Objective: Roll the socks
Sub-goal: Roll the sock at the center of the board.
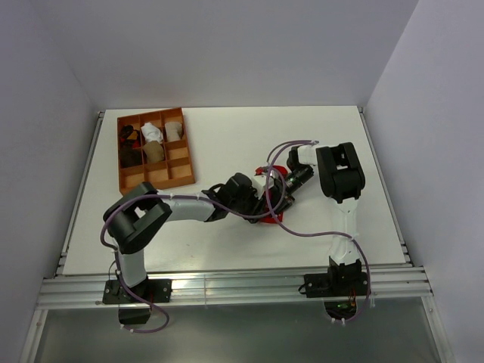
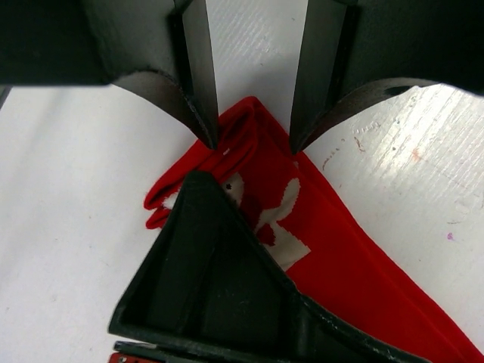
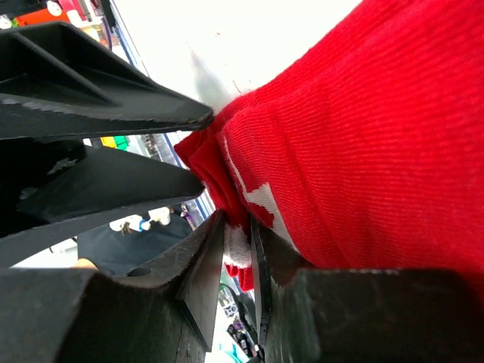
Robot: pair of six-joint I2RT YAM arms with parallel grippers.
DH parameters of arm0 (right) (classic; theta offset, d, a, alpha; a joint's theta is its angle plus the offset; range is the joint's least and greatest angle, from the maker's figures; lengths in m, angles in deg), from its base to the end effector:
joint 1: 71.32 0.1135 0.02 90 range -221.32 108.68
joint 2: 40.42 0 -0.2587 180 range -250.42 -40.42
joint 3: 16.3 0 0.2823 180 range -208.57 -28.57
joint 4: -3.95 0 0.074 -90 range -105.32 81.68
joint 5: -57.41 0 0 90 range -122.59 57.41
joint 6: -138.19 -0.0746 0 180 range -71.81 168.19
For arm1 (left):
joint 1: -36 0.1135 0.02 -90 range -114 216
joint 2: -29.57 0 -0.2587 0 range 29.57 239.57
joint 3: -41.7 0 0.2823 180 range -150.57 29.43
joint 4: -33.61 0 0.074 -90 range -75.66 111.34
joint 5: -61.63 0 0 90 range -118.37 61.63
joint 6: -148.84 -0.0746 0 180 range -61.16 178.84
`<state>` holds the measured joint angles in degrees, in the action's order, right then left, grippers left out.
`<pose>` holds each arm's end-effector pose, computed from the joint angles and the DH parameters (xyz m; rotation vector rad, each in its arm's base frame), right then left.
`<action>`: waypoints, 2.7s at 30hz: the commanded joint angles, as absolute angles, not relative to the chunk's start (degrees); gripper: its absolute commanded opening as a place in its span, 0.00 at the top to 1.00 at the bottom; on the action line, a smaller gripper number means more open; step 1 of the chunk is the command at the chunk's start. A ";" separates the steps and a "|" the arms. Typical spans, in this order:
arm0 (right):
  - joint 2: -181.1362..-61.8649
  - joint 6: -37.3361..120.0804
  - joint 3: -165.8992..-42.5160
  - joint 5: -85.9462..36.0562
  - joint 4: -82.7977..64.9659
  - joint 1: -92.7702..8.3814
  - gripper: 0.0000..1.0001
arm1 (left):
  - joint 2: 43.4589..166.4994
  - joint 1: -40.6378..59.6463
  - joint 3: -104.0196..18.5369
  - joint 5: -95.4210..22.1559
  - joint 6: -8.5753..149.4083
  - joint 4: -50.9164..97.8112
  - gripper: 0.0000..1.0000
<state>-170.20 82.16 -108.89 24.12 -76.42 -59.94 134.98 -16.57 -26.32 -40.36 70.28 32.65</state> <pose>0.3379 0.1316 0.0398 0.6596 -2.4386 -1.4457 0.2480 -0.3495 0.1003 0.9396 2.1635 -0.8140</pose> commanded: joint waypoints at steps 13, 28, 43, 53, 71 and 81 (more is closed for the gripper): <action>-162.61 78.87 -106.54 16.46 -67.48 -60.25 0.67 | 142.86 -16.64 -33.33 -36.02 72.55 26.02 0.94; -143.61 72.00 -100.82 13.38 -56.13 -70.78 0.43 | 144.09 -16.56 -38.94 -30.84 84.76 6.68 1.00; -117.25 89.40 -79.92 5.13 -44.02 -67.38 0.45 | 150.42 -12.69 -52.75 -41.36 96.71 -16.98 1.00; -99.57 96.09 -62.51 -6.80 -26.79 -45.35 0.40 | 156.39 -8.82 -57.31 -50.08 95.58 -24.00 1.00; -105.10 97.93 -53.89 -28.80 -9.38 -18.86 0.41 | 160.27 -8.29 -63.91 -51.49 92.76 -29.19 1.00; -113.10 98.11 -55.55 -30.65 -8.58 -16.92 0.47 | 160.27 -7.94 -63.91 -52.10 92.24 -29.11 1.00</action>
<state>-111.20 97.99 -54.27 -28.55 -10.95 -17.43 157.23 -7.94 -64.74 -57.17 94.69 -26.53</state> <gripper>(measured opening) 0.540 0.024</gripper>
